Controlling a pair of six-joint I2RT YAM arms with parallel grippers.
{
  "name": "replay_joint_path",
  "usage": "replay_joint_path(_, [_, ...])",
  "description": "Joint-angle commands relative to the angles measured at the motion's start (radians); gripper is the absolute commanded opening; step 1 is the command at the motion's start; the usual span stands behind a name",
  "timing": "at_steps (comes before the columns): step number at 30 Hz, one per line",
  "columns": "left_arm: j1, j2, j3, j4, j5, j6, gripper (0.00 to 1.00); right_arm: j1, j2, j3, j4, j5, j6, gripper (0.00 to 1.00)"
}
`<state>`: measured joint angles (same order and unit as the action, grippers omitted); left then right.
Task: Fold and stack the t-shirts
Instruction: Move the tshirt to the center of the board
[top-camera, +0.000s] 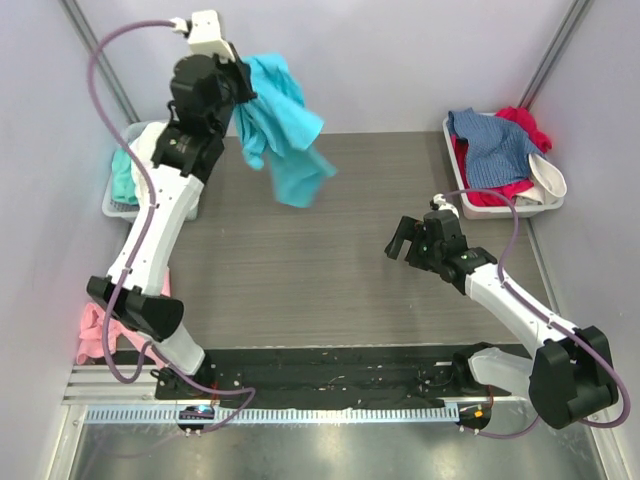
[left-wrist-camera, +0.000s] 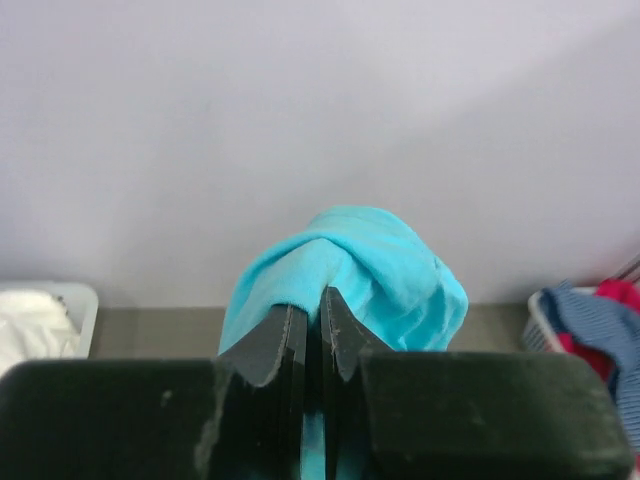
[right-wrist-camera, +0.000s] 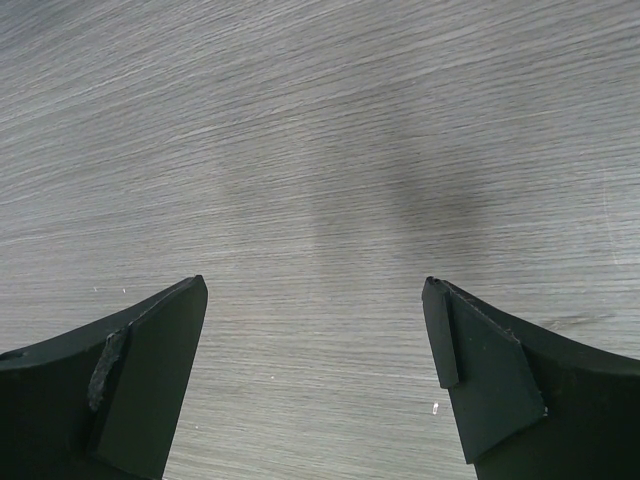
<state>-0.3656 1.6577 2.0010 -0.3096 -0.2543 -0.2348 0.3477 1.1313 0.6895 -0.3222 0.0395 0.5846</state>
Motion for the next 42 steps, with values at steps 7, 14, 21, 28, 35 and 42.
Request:
replay_joint_path(7, [-0.091, -0.236, -0.402, 0.042, 0.036, -0.163, 0.0, 0.002, -0.097, 0.028, -0.005, 0.06, -0.006, 0.99])
replay_joint_path(14, [-0.177, -0.24, -0.942, 0.248, 0.043, -0.32, 0.0, 0.004, -0.127, 0.064, -0.04, 0.1, -0.025, 0.99])
replay_joint_path(21, [-0.23, -0.164, -1.094, 0.276, -0.022, -0.379, 0.0, 0.004, -0.088, 0.085, -0.064, 0.1, -0.046, 1.0])
replay_joint_path(28, [-0.236, -0.229, -1.143, 0.242, -0.077, -0.377, 0.0, 0.002, -0.016, 0.074, -0.032, 0.044, -0.046, 1.0])
replay_joint_path(35, [-0.236, -0.294, -1.185, 0.205, -0.095, -0.374, 0.0, 0.002, 0.161, 0.065, -0.015, 0.08, 0.001, 0.97])
replay_joint_path(42, [-0.237, -0.334, -1.22, 0.202, -0.082, -0.386, 0.0, 0.004, 0.297, 0.085, 0.025, 0.129, 0.021, 0.93])
